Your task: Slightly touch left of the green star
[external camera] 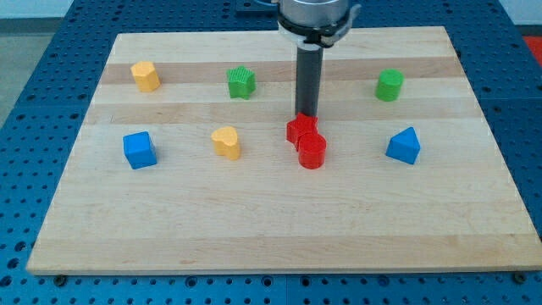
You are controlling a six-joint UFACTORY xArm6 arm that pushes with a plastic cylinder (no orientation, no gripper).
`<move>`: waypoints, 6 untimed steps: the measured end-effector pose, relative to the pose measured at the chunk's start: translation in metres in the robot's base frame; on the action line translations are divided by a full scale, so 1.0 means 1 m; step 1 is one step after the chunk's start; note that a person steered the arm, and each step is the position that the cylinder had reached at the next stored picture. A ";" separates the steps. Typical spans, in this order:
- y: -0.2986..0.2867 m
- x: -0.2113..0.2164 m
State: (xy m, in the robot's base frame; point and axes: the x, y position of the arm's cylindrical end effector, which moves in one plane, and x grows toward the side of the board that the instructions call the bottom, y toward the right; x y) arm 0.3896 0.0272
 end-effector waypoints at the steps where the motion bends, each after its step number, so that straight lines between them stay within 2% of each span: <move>1: -0.030 -0.045; 3: -0.055 -0.094; 5: -0.154 -0.088; 6: -0.171 -0.088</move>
